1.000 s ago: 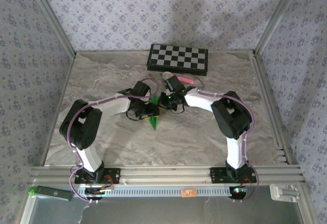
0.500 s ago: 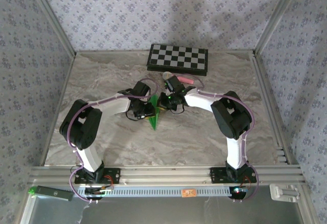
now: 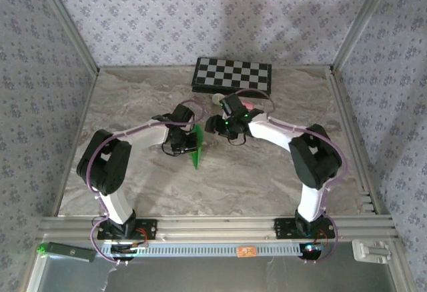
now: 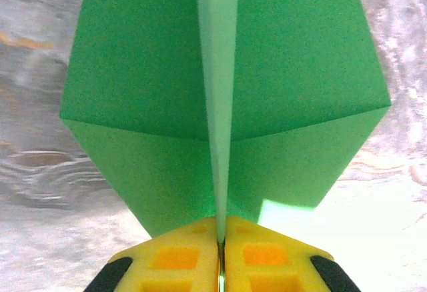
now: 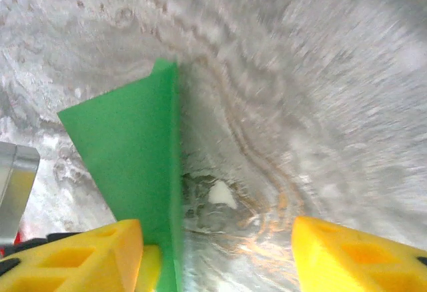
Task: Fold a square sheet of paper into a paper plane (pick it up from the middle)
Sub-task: Move the paper plane to the center of the table.
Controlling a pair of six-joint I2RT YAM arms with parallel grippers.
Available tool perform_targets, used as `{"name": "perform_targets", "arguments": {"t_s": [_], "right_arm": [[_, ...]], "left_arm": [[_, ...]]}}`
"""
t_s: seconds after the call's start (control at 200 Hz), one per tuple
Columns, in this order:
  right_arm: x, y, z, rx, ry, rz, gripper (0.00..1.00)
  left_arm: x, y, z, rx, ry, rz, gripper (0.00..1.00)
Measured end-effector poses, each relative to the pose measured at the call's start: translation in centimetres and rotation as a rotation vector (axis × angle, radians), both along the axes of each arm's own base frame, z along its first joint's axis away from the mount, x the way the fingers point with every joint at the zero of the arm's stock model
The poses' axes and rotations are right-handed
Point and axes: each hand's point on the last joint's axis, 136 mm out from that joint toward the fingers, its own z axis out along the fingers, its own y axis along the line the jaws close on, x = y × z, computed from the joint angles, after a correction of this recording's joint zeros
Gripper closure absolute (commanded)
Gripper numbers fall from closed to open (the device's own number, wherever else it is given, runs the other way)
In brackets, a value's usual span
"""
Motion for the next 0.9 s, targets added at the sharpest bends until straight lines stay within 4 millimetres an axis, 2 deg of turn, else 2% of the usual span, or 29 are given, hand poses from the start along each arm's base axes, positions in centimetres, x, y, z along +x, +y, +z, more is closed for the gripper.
{"name": "perform_targets", "arguments": {"t_s": [0.15, 0.345, 0.72, 0.9], "right_arm": [[0.7, -3.2, 2.2, -0.079, -0.108, -0.065, 0.27], [0.2, -5.7, 0.7, -0.181, -0.11, -0.113, 0.26], [0.1, -6.2, 0.3, -0.202, -0.105, -0.123, 0.26], [0.1, -6.2, 0.3, -0.202, -0.104, -0.124, 0.26]], "left_arm": [[0.6, 1.5, 0.7, 0.07, -0.023, -0.025, 0.9], [0.9, 2.6, 1.1, 0.15, -0.043, -0.052, 0.89], [0.9, 2.5, -0.3, 0.224, -0.005, -0.076, 0.78], [0.7, 2.4, -0.7, 0.239, 0.011, -0.092, 0.77]]}}
